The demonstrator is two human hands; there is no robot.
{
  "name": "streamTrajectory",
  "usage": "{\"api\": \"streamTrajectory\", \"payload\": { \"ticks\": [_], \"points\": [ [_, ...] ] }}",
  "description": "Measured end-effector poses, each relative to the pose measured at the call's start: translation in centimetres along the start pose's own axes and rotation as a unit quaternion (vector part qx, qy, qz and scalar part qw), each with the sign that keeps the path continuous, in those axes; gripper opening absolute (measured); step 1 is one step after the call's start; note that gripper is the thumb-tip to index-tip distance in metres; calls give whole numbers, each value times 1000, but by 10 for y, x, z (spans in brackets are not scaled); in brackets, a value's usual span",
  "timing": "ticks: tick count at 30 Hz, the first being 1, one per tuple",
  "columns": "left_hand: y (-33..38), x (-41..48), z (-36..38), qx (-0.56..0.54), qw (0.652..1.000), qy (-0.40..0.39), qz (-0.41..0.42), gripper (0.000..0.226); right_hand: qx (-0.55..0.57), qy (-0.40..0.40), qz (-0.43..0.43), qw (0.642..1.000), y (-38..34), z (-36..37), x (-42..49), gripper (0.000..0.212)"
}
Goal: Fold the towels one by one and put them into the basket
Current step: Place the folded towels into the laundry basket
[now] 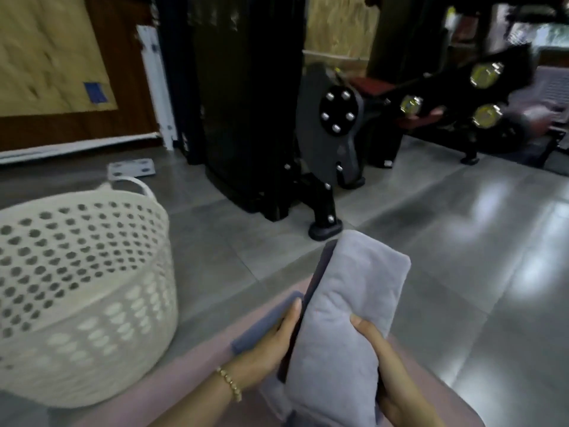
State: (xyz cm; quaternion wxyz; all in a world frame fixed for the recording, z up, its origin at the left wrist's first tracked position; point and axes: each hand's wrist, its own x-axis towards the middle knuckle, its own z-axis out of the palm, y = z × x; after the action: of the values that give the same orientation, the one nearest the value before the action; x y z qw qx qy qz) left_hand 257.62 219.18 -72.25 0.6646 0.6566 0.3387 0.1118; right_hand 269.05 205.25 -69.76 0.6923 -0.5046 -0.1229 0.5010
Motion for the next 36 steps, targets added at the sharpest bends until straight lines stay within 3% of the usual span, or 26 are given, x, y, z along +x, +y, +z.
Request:
{"api": "streamTrajectory", "payload": {
  "ticks": [2,4,9,12,15,23,25,28,33,36],
  "points": [
    [15,-17,-73,17,998,66,11,95,25,-41,31,998,-18,70,11,53],
    [32,-42,-161,66,985,156,25,104,68,-71,77,992,-33,146,19,44],
    [80,-128,-349,221,906,359,45,63,19,-86,117,989,-67,312,45,47],
    [72,-167,-427,290,868,402,-29,68,-28,-104,134,985,-72,387,59,46],
    [54,-187,-474,284,865,402,-95,94,-63,-138,169,974,-58,437,87,49],
    [-14,-156,-530,246,838,434,-221,104,-142,-189,266,935,66,492,199,37],
    [-37,-141,-537,166,860,434,-212,93,-171,-202,302,916,111,493,223,34],
    [-64,-127,-546,86,886,425,-165,99,-248,-208,336,885,184,479,263,31],
    [-85,-108,-550,102,863,479,-125,64,-293,-208,390,848,275,456,307,59],
    [-87,-108,-545,112,867,473,-115,63,-299,-200,387,849,311,449,322,74]
  ]
}}
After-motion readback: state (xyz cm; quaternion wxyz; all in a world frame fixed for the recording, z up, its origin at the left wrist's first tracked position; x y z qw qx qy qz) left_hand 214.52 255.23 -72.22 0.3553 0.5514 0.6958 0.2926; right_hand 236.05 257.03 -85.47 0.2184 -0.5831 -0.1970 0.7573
